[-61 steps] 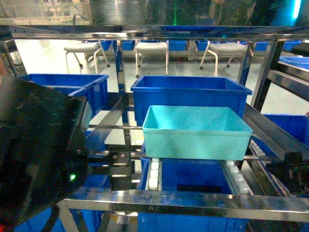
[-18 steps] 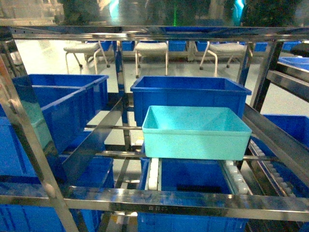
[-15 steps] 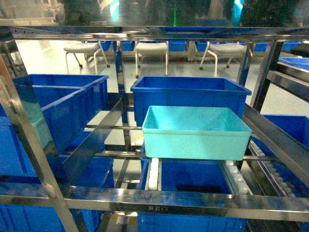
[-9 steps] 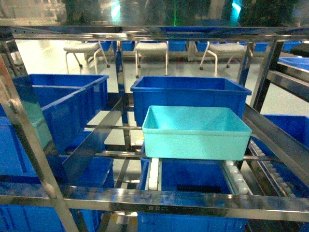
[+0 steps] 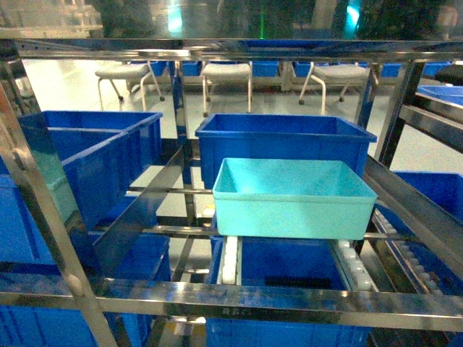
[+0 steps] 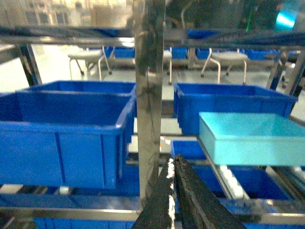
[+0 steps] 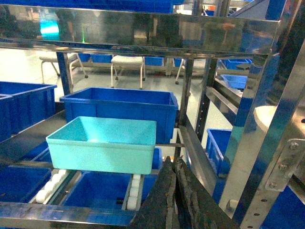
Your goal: Organize blue bins on left shelf correctly
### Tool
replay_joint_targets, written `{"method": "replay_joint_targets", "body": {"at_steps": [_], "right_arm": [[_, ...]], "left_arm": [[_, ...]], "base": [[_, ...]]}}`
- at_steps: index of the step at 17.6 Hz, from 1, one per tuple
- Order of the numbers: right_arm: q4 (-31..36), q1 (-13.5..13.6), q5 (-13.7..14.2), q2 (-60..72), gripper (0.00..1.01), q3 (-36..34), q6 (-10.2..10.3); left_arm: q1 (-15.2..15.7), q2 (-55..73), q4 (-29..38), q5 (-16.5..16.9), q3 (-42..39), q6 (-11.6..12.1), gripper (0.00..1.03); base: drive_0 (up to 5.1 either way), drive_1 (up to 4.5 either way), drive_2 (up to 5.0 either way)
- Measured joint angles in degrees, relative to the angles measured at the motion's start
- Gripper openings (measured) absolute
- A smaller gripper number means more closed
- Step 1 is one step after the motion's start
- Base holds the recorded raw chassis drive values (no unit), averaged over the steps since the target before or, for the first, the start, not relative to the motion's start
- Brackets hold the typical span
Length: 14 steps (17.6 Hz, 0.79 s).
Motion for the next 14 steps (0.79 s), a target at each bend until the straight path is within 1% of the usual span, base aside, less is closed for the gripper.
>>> {"method": "replay_joint_targets", "body": {"at_steps": [1,2,5,7,9,10,14], "right_arm": [[-0.57,0.0,-0.02,-0.39,0.02,0.0,0.0],[-10.45,0.02,0.07,-8.39,0.02,0.02,0.0],[-10.19,0.0,0.15,-9.6,0.02,0.02,-0.02],[-10.19,0.0,0.15,-9.6,0.21,0.04,0.0],[-10.19,0.0,0.15,-9.6,0.33,0.04,0.0],[-10.19,0.0,0.15,-9.6,0.39,0.04,0.0],[-10.19,0.0,0.15,-9.6,0.72,0.02,0.0]], "left_arm": [[0.0,-1.55,0.39,-0.04,0.0,0.0,0.02],[0.0,-1.64,0.26,-0.2,0.0,0.04,0.02],[0.0,-1.64,0.52,-0.02,0.0,0.07,0.02],[0.0,-1.64,0.52,-0.02,0.0,0.04,0.18],[0.0,-1.64,0.52,-0.02,0.0,0.04,0.29],[0.0,-1.64,0.52,-0.04,0.0,0.04,0.36],[0.0,-1.64,0.52,-0.02,0.0,0.04,0.69]], "base": [[0.0,0.0,0.0],[0.0,0.0,0.0],[0.0,0.0,0.0],[0.0,0.0,0.0],[0.0,0.0,0.0],[0.0,0.0,0.0],[0.0,0.0,0.0]]}}
